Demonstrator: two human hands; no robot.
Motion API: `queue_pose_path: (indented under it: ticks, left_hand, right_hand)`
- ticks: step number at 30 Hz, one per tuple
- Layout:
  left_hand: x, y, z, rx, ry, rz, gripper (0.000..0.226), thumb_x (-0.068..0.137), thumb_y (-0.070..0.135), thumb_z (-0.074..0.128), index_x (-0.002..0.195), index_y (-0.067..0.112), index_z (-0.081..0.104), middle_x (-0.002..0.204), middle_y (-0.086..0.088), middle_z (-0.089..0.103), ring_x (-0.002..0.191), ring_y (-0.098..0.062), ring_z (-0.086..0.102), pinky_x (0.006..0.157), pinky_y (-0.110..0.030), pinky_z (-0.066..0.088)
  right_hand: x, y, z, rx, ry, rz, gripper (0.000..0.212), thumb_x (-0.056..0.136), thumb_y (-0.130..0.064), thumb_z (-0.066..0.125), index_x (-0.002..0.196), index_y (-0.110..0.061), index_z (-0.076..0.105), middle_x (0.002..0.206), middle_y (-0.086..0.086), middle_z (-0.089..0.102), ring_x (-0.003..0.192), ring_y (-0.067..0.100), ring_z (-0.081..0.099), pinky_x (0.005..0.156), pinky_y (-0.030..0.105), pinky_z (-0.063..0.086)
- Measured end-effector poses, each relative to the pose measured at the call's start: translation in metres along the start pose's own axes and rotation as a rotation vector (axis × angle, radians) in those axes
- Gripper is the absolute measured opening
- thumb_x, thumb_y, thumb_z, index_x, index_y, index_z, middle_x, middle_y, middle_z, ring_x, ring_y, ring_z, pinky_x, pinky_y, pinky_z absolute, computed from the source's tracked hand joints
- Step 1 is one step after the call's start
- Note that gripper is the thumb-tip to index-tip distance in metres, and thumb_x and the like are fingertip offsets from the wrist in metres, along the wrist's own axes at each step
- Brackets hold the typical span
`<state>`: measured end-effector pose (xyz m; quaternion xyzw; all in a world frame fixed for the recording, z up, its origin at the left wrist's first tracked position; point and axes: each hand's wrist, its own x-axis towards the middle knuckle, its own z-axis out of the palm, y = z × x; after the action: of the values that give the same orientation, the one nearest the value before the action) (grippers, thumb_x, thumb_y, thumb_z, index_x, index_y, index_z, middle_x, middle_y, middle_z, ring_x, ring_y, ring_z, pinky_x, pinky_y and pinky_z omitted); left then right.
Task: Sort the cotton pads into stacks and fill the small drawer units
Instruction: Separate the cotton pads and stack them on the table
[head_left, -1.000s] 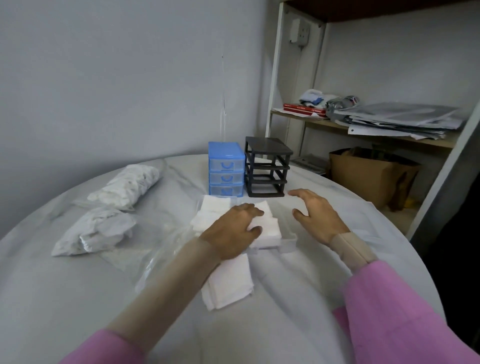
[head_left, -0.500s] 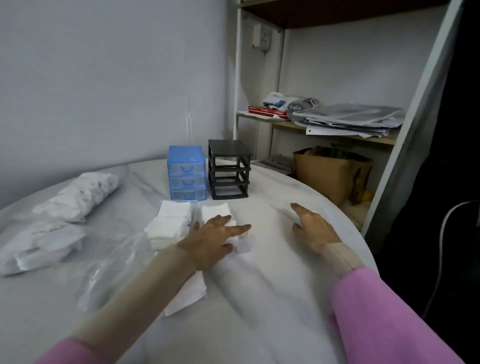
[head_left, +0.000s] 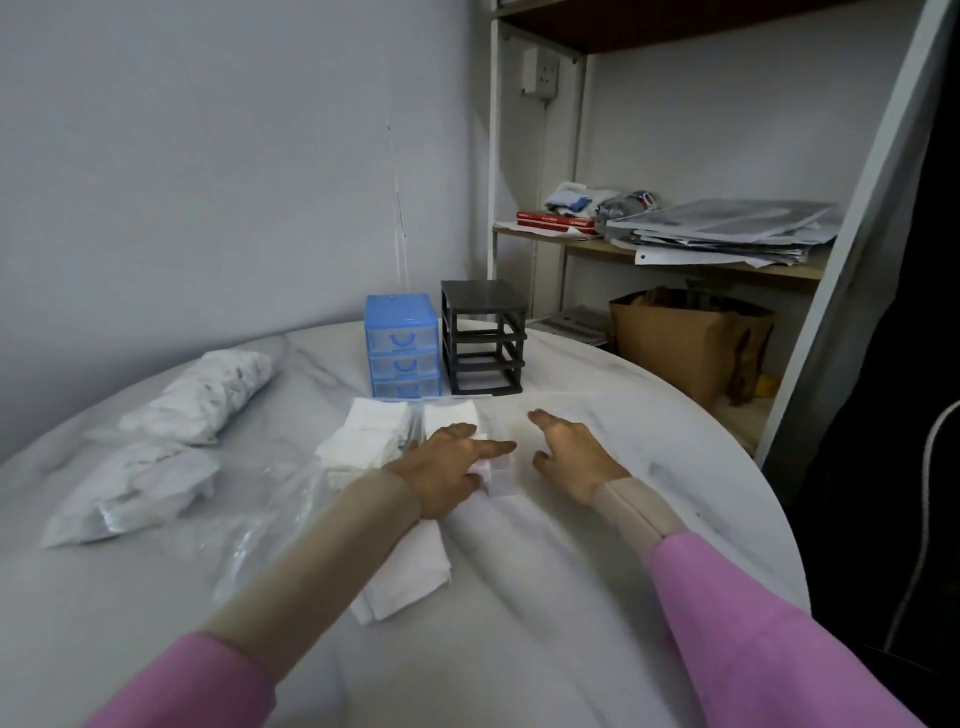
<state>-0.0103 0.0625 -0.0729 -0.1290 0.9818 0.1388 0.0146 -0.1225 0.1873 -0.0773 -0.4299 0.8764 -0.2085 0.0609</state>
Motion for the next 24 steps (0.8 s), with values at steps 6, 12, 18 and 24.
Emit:
queue_pose_path:
  ticks: [6,12,18,24]
  left_hand:
    - [-0.004,-0.01,-0.003,-0.006,0.016,-0.032,0.057,0.095,0.013,0.044,0.143,0.039,0.028,0.154,-0.014,0.019,0.143,-0.025,0.013,0.113,-0.049,0.018]
    - [-0.009,-0.02,-0.008,-0.063,0.021,-0.009,0.049,0.089,0.01,0.047,0.134,0.031,0.047,0.123,-0.012,0.047,0.123,-0.032,0.04,0.102,-0.048,0.034]
    - [-0.019,-0.027,-0.015,-0.158,0.136,0.017,0.05,0.093,0.008,0.047,0.139,0.027,0.041,0.143,-0.006,0.04,0.131,-0.023,0.036,0.108,-0.029,0.025]
    - [-0.037,-0.037,-0.026,-0.308,0.281,-0.003,0.041,0.094,0.003,0.042,0.13,0.02,0.051,0.14,-0.004,0.045,0.129,-0.018,0.039,0.098,-0.016,0.026]
  right_hand:
    - [0.001,-0.029,0.008,0.144,-0.036,-0.029,0.041,0.096,-0.003,0.037,0.137,-0.003,0.037,0.141,0.015,0.043,0.129,0.029,0.04,0.098,0.024,0.029]
    - [0.005,-0.047,0.014,0.301,-0.032,-0.053,0.048,0.097,-0.004,0.028,0.143,-0.013,0.032,0.142,0.014,0.042,0.128,0.027,0.041,0.088,0.017,0.03]
    - [0.004,-0.051,0.015,0.277,-0.035,-0.084,0.044,0.097,-0.005,0.033,0.141,-0.01,0.035,0.143,0.011,0.041,0.13,0.025,0.04,0.093,0.018,0.028]
    - [-0.001,-0.053,0.011,0.197,0.168,-0.196,0.038,0.091,-0.001,0.047,0.128,-0.009,0.051,0.135,0.006,0.049,0.124,0.02,0.043,0.094,0.014,0.026]
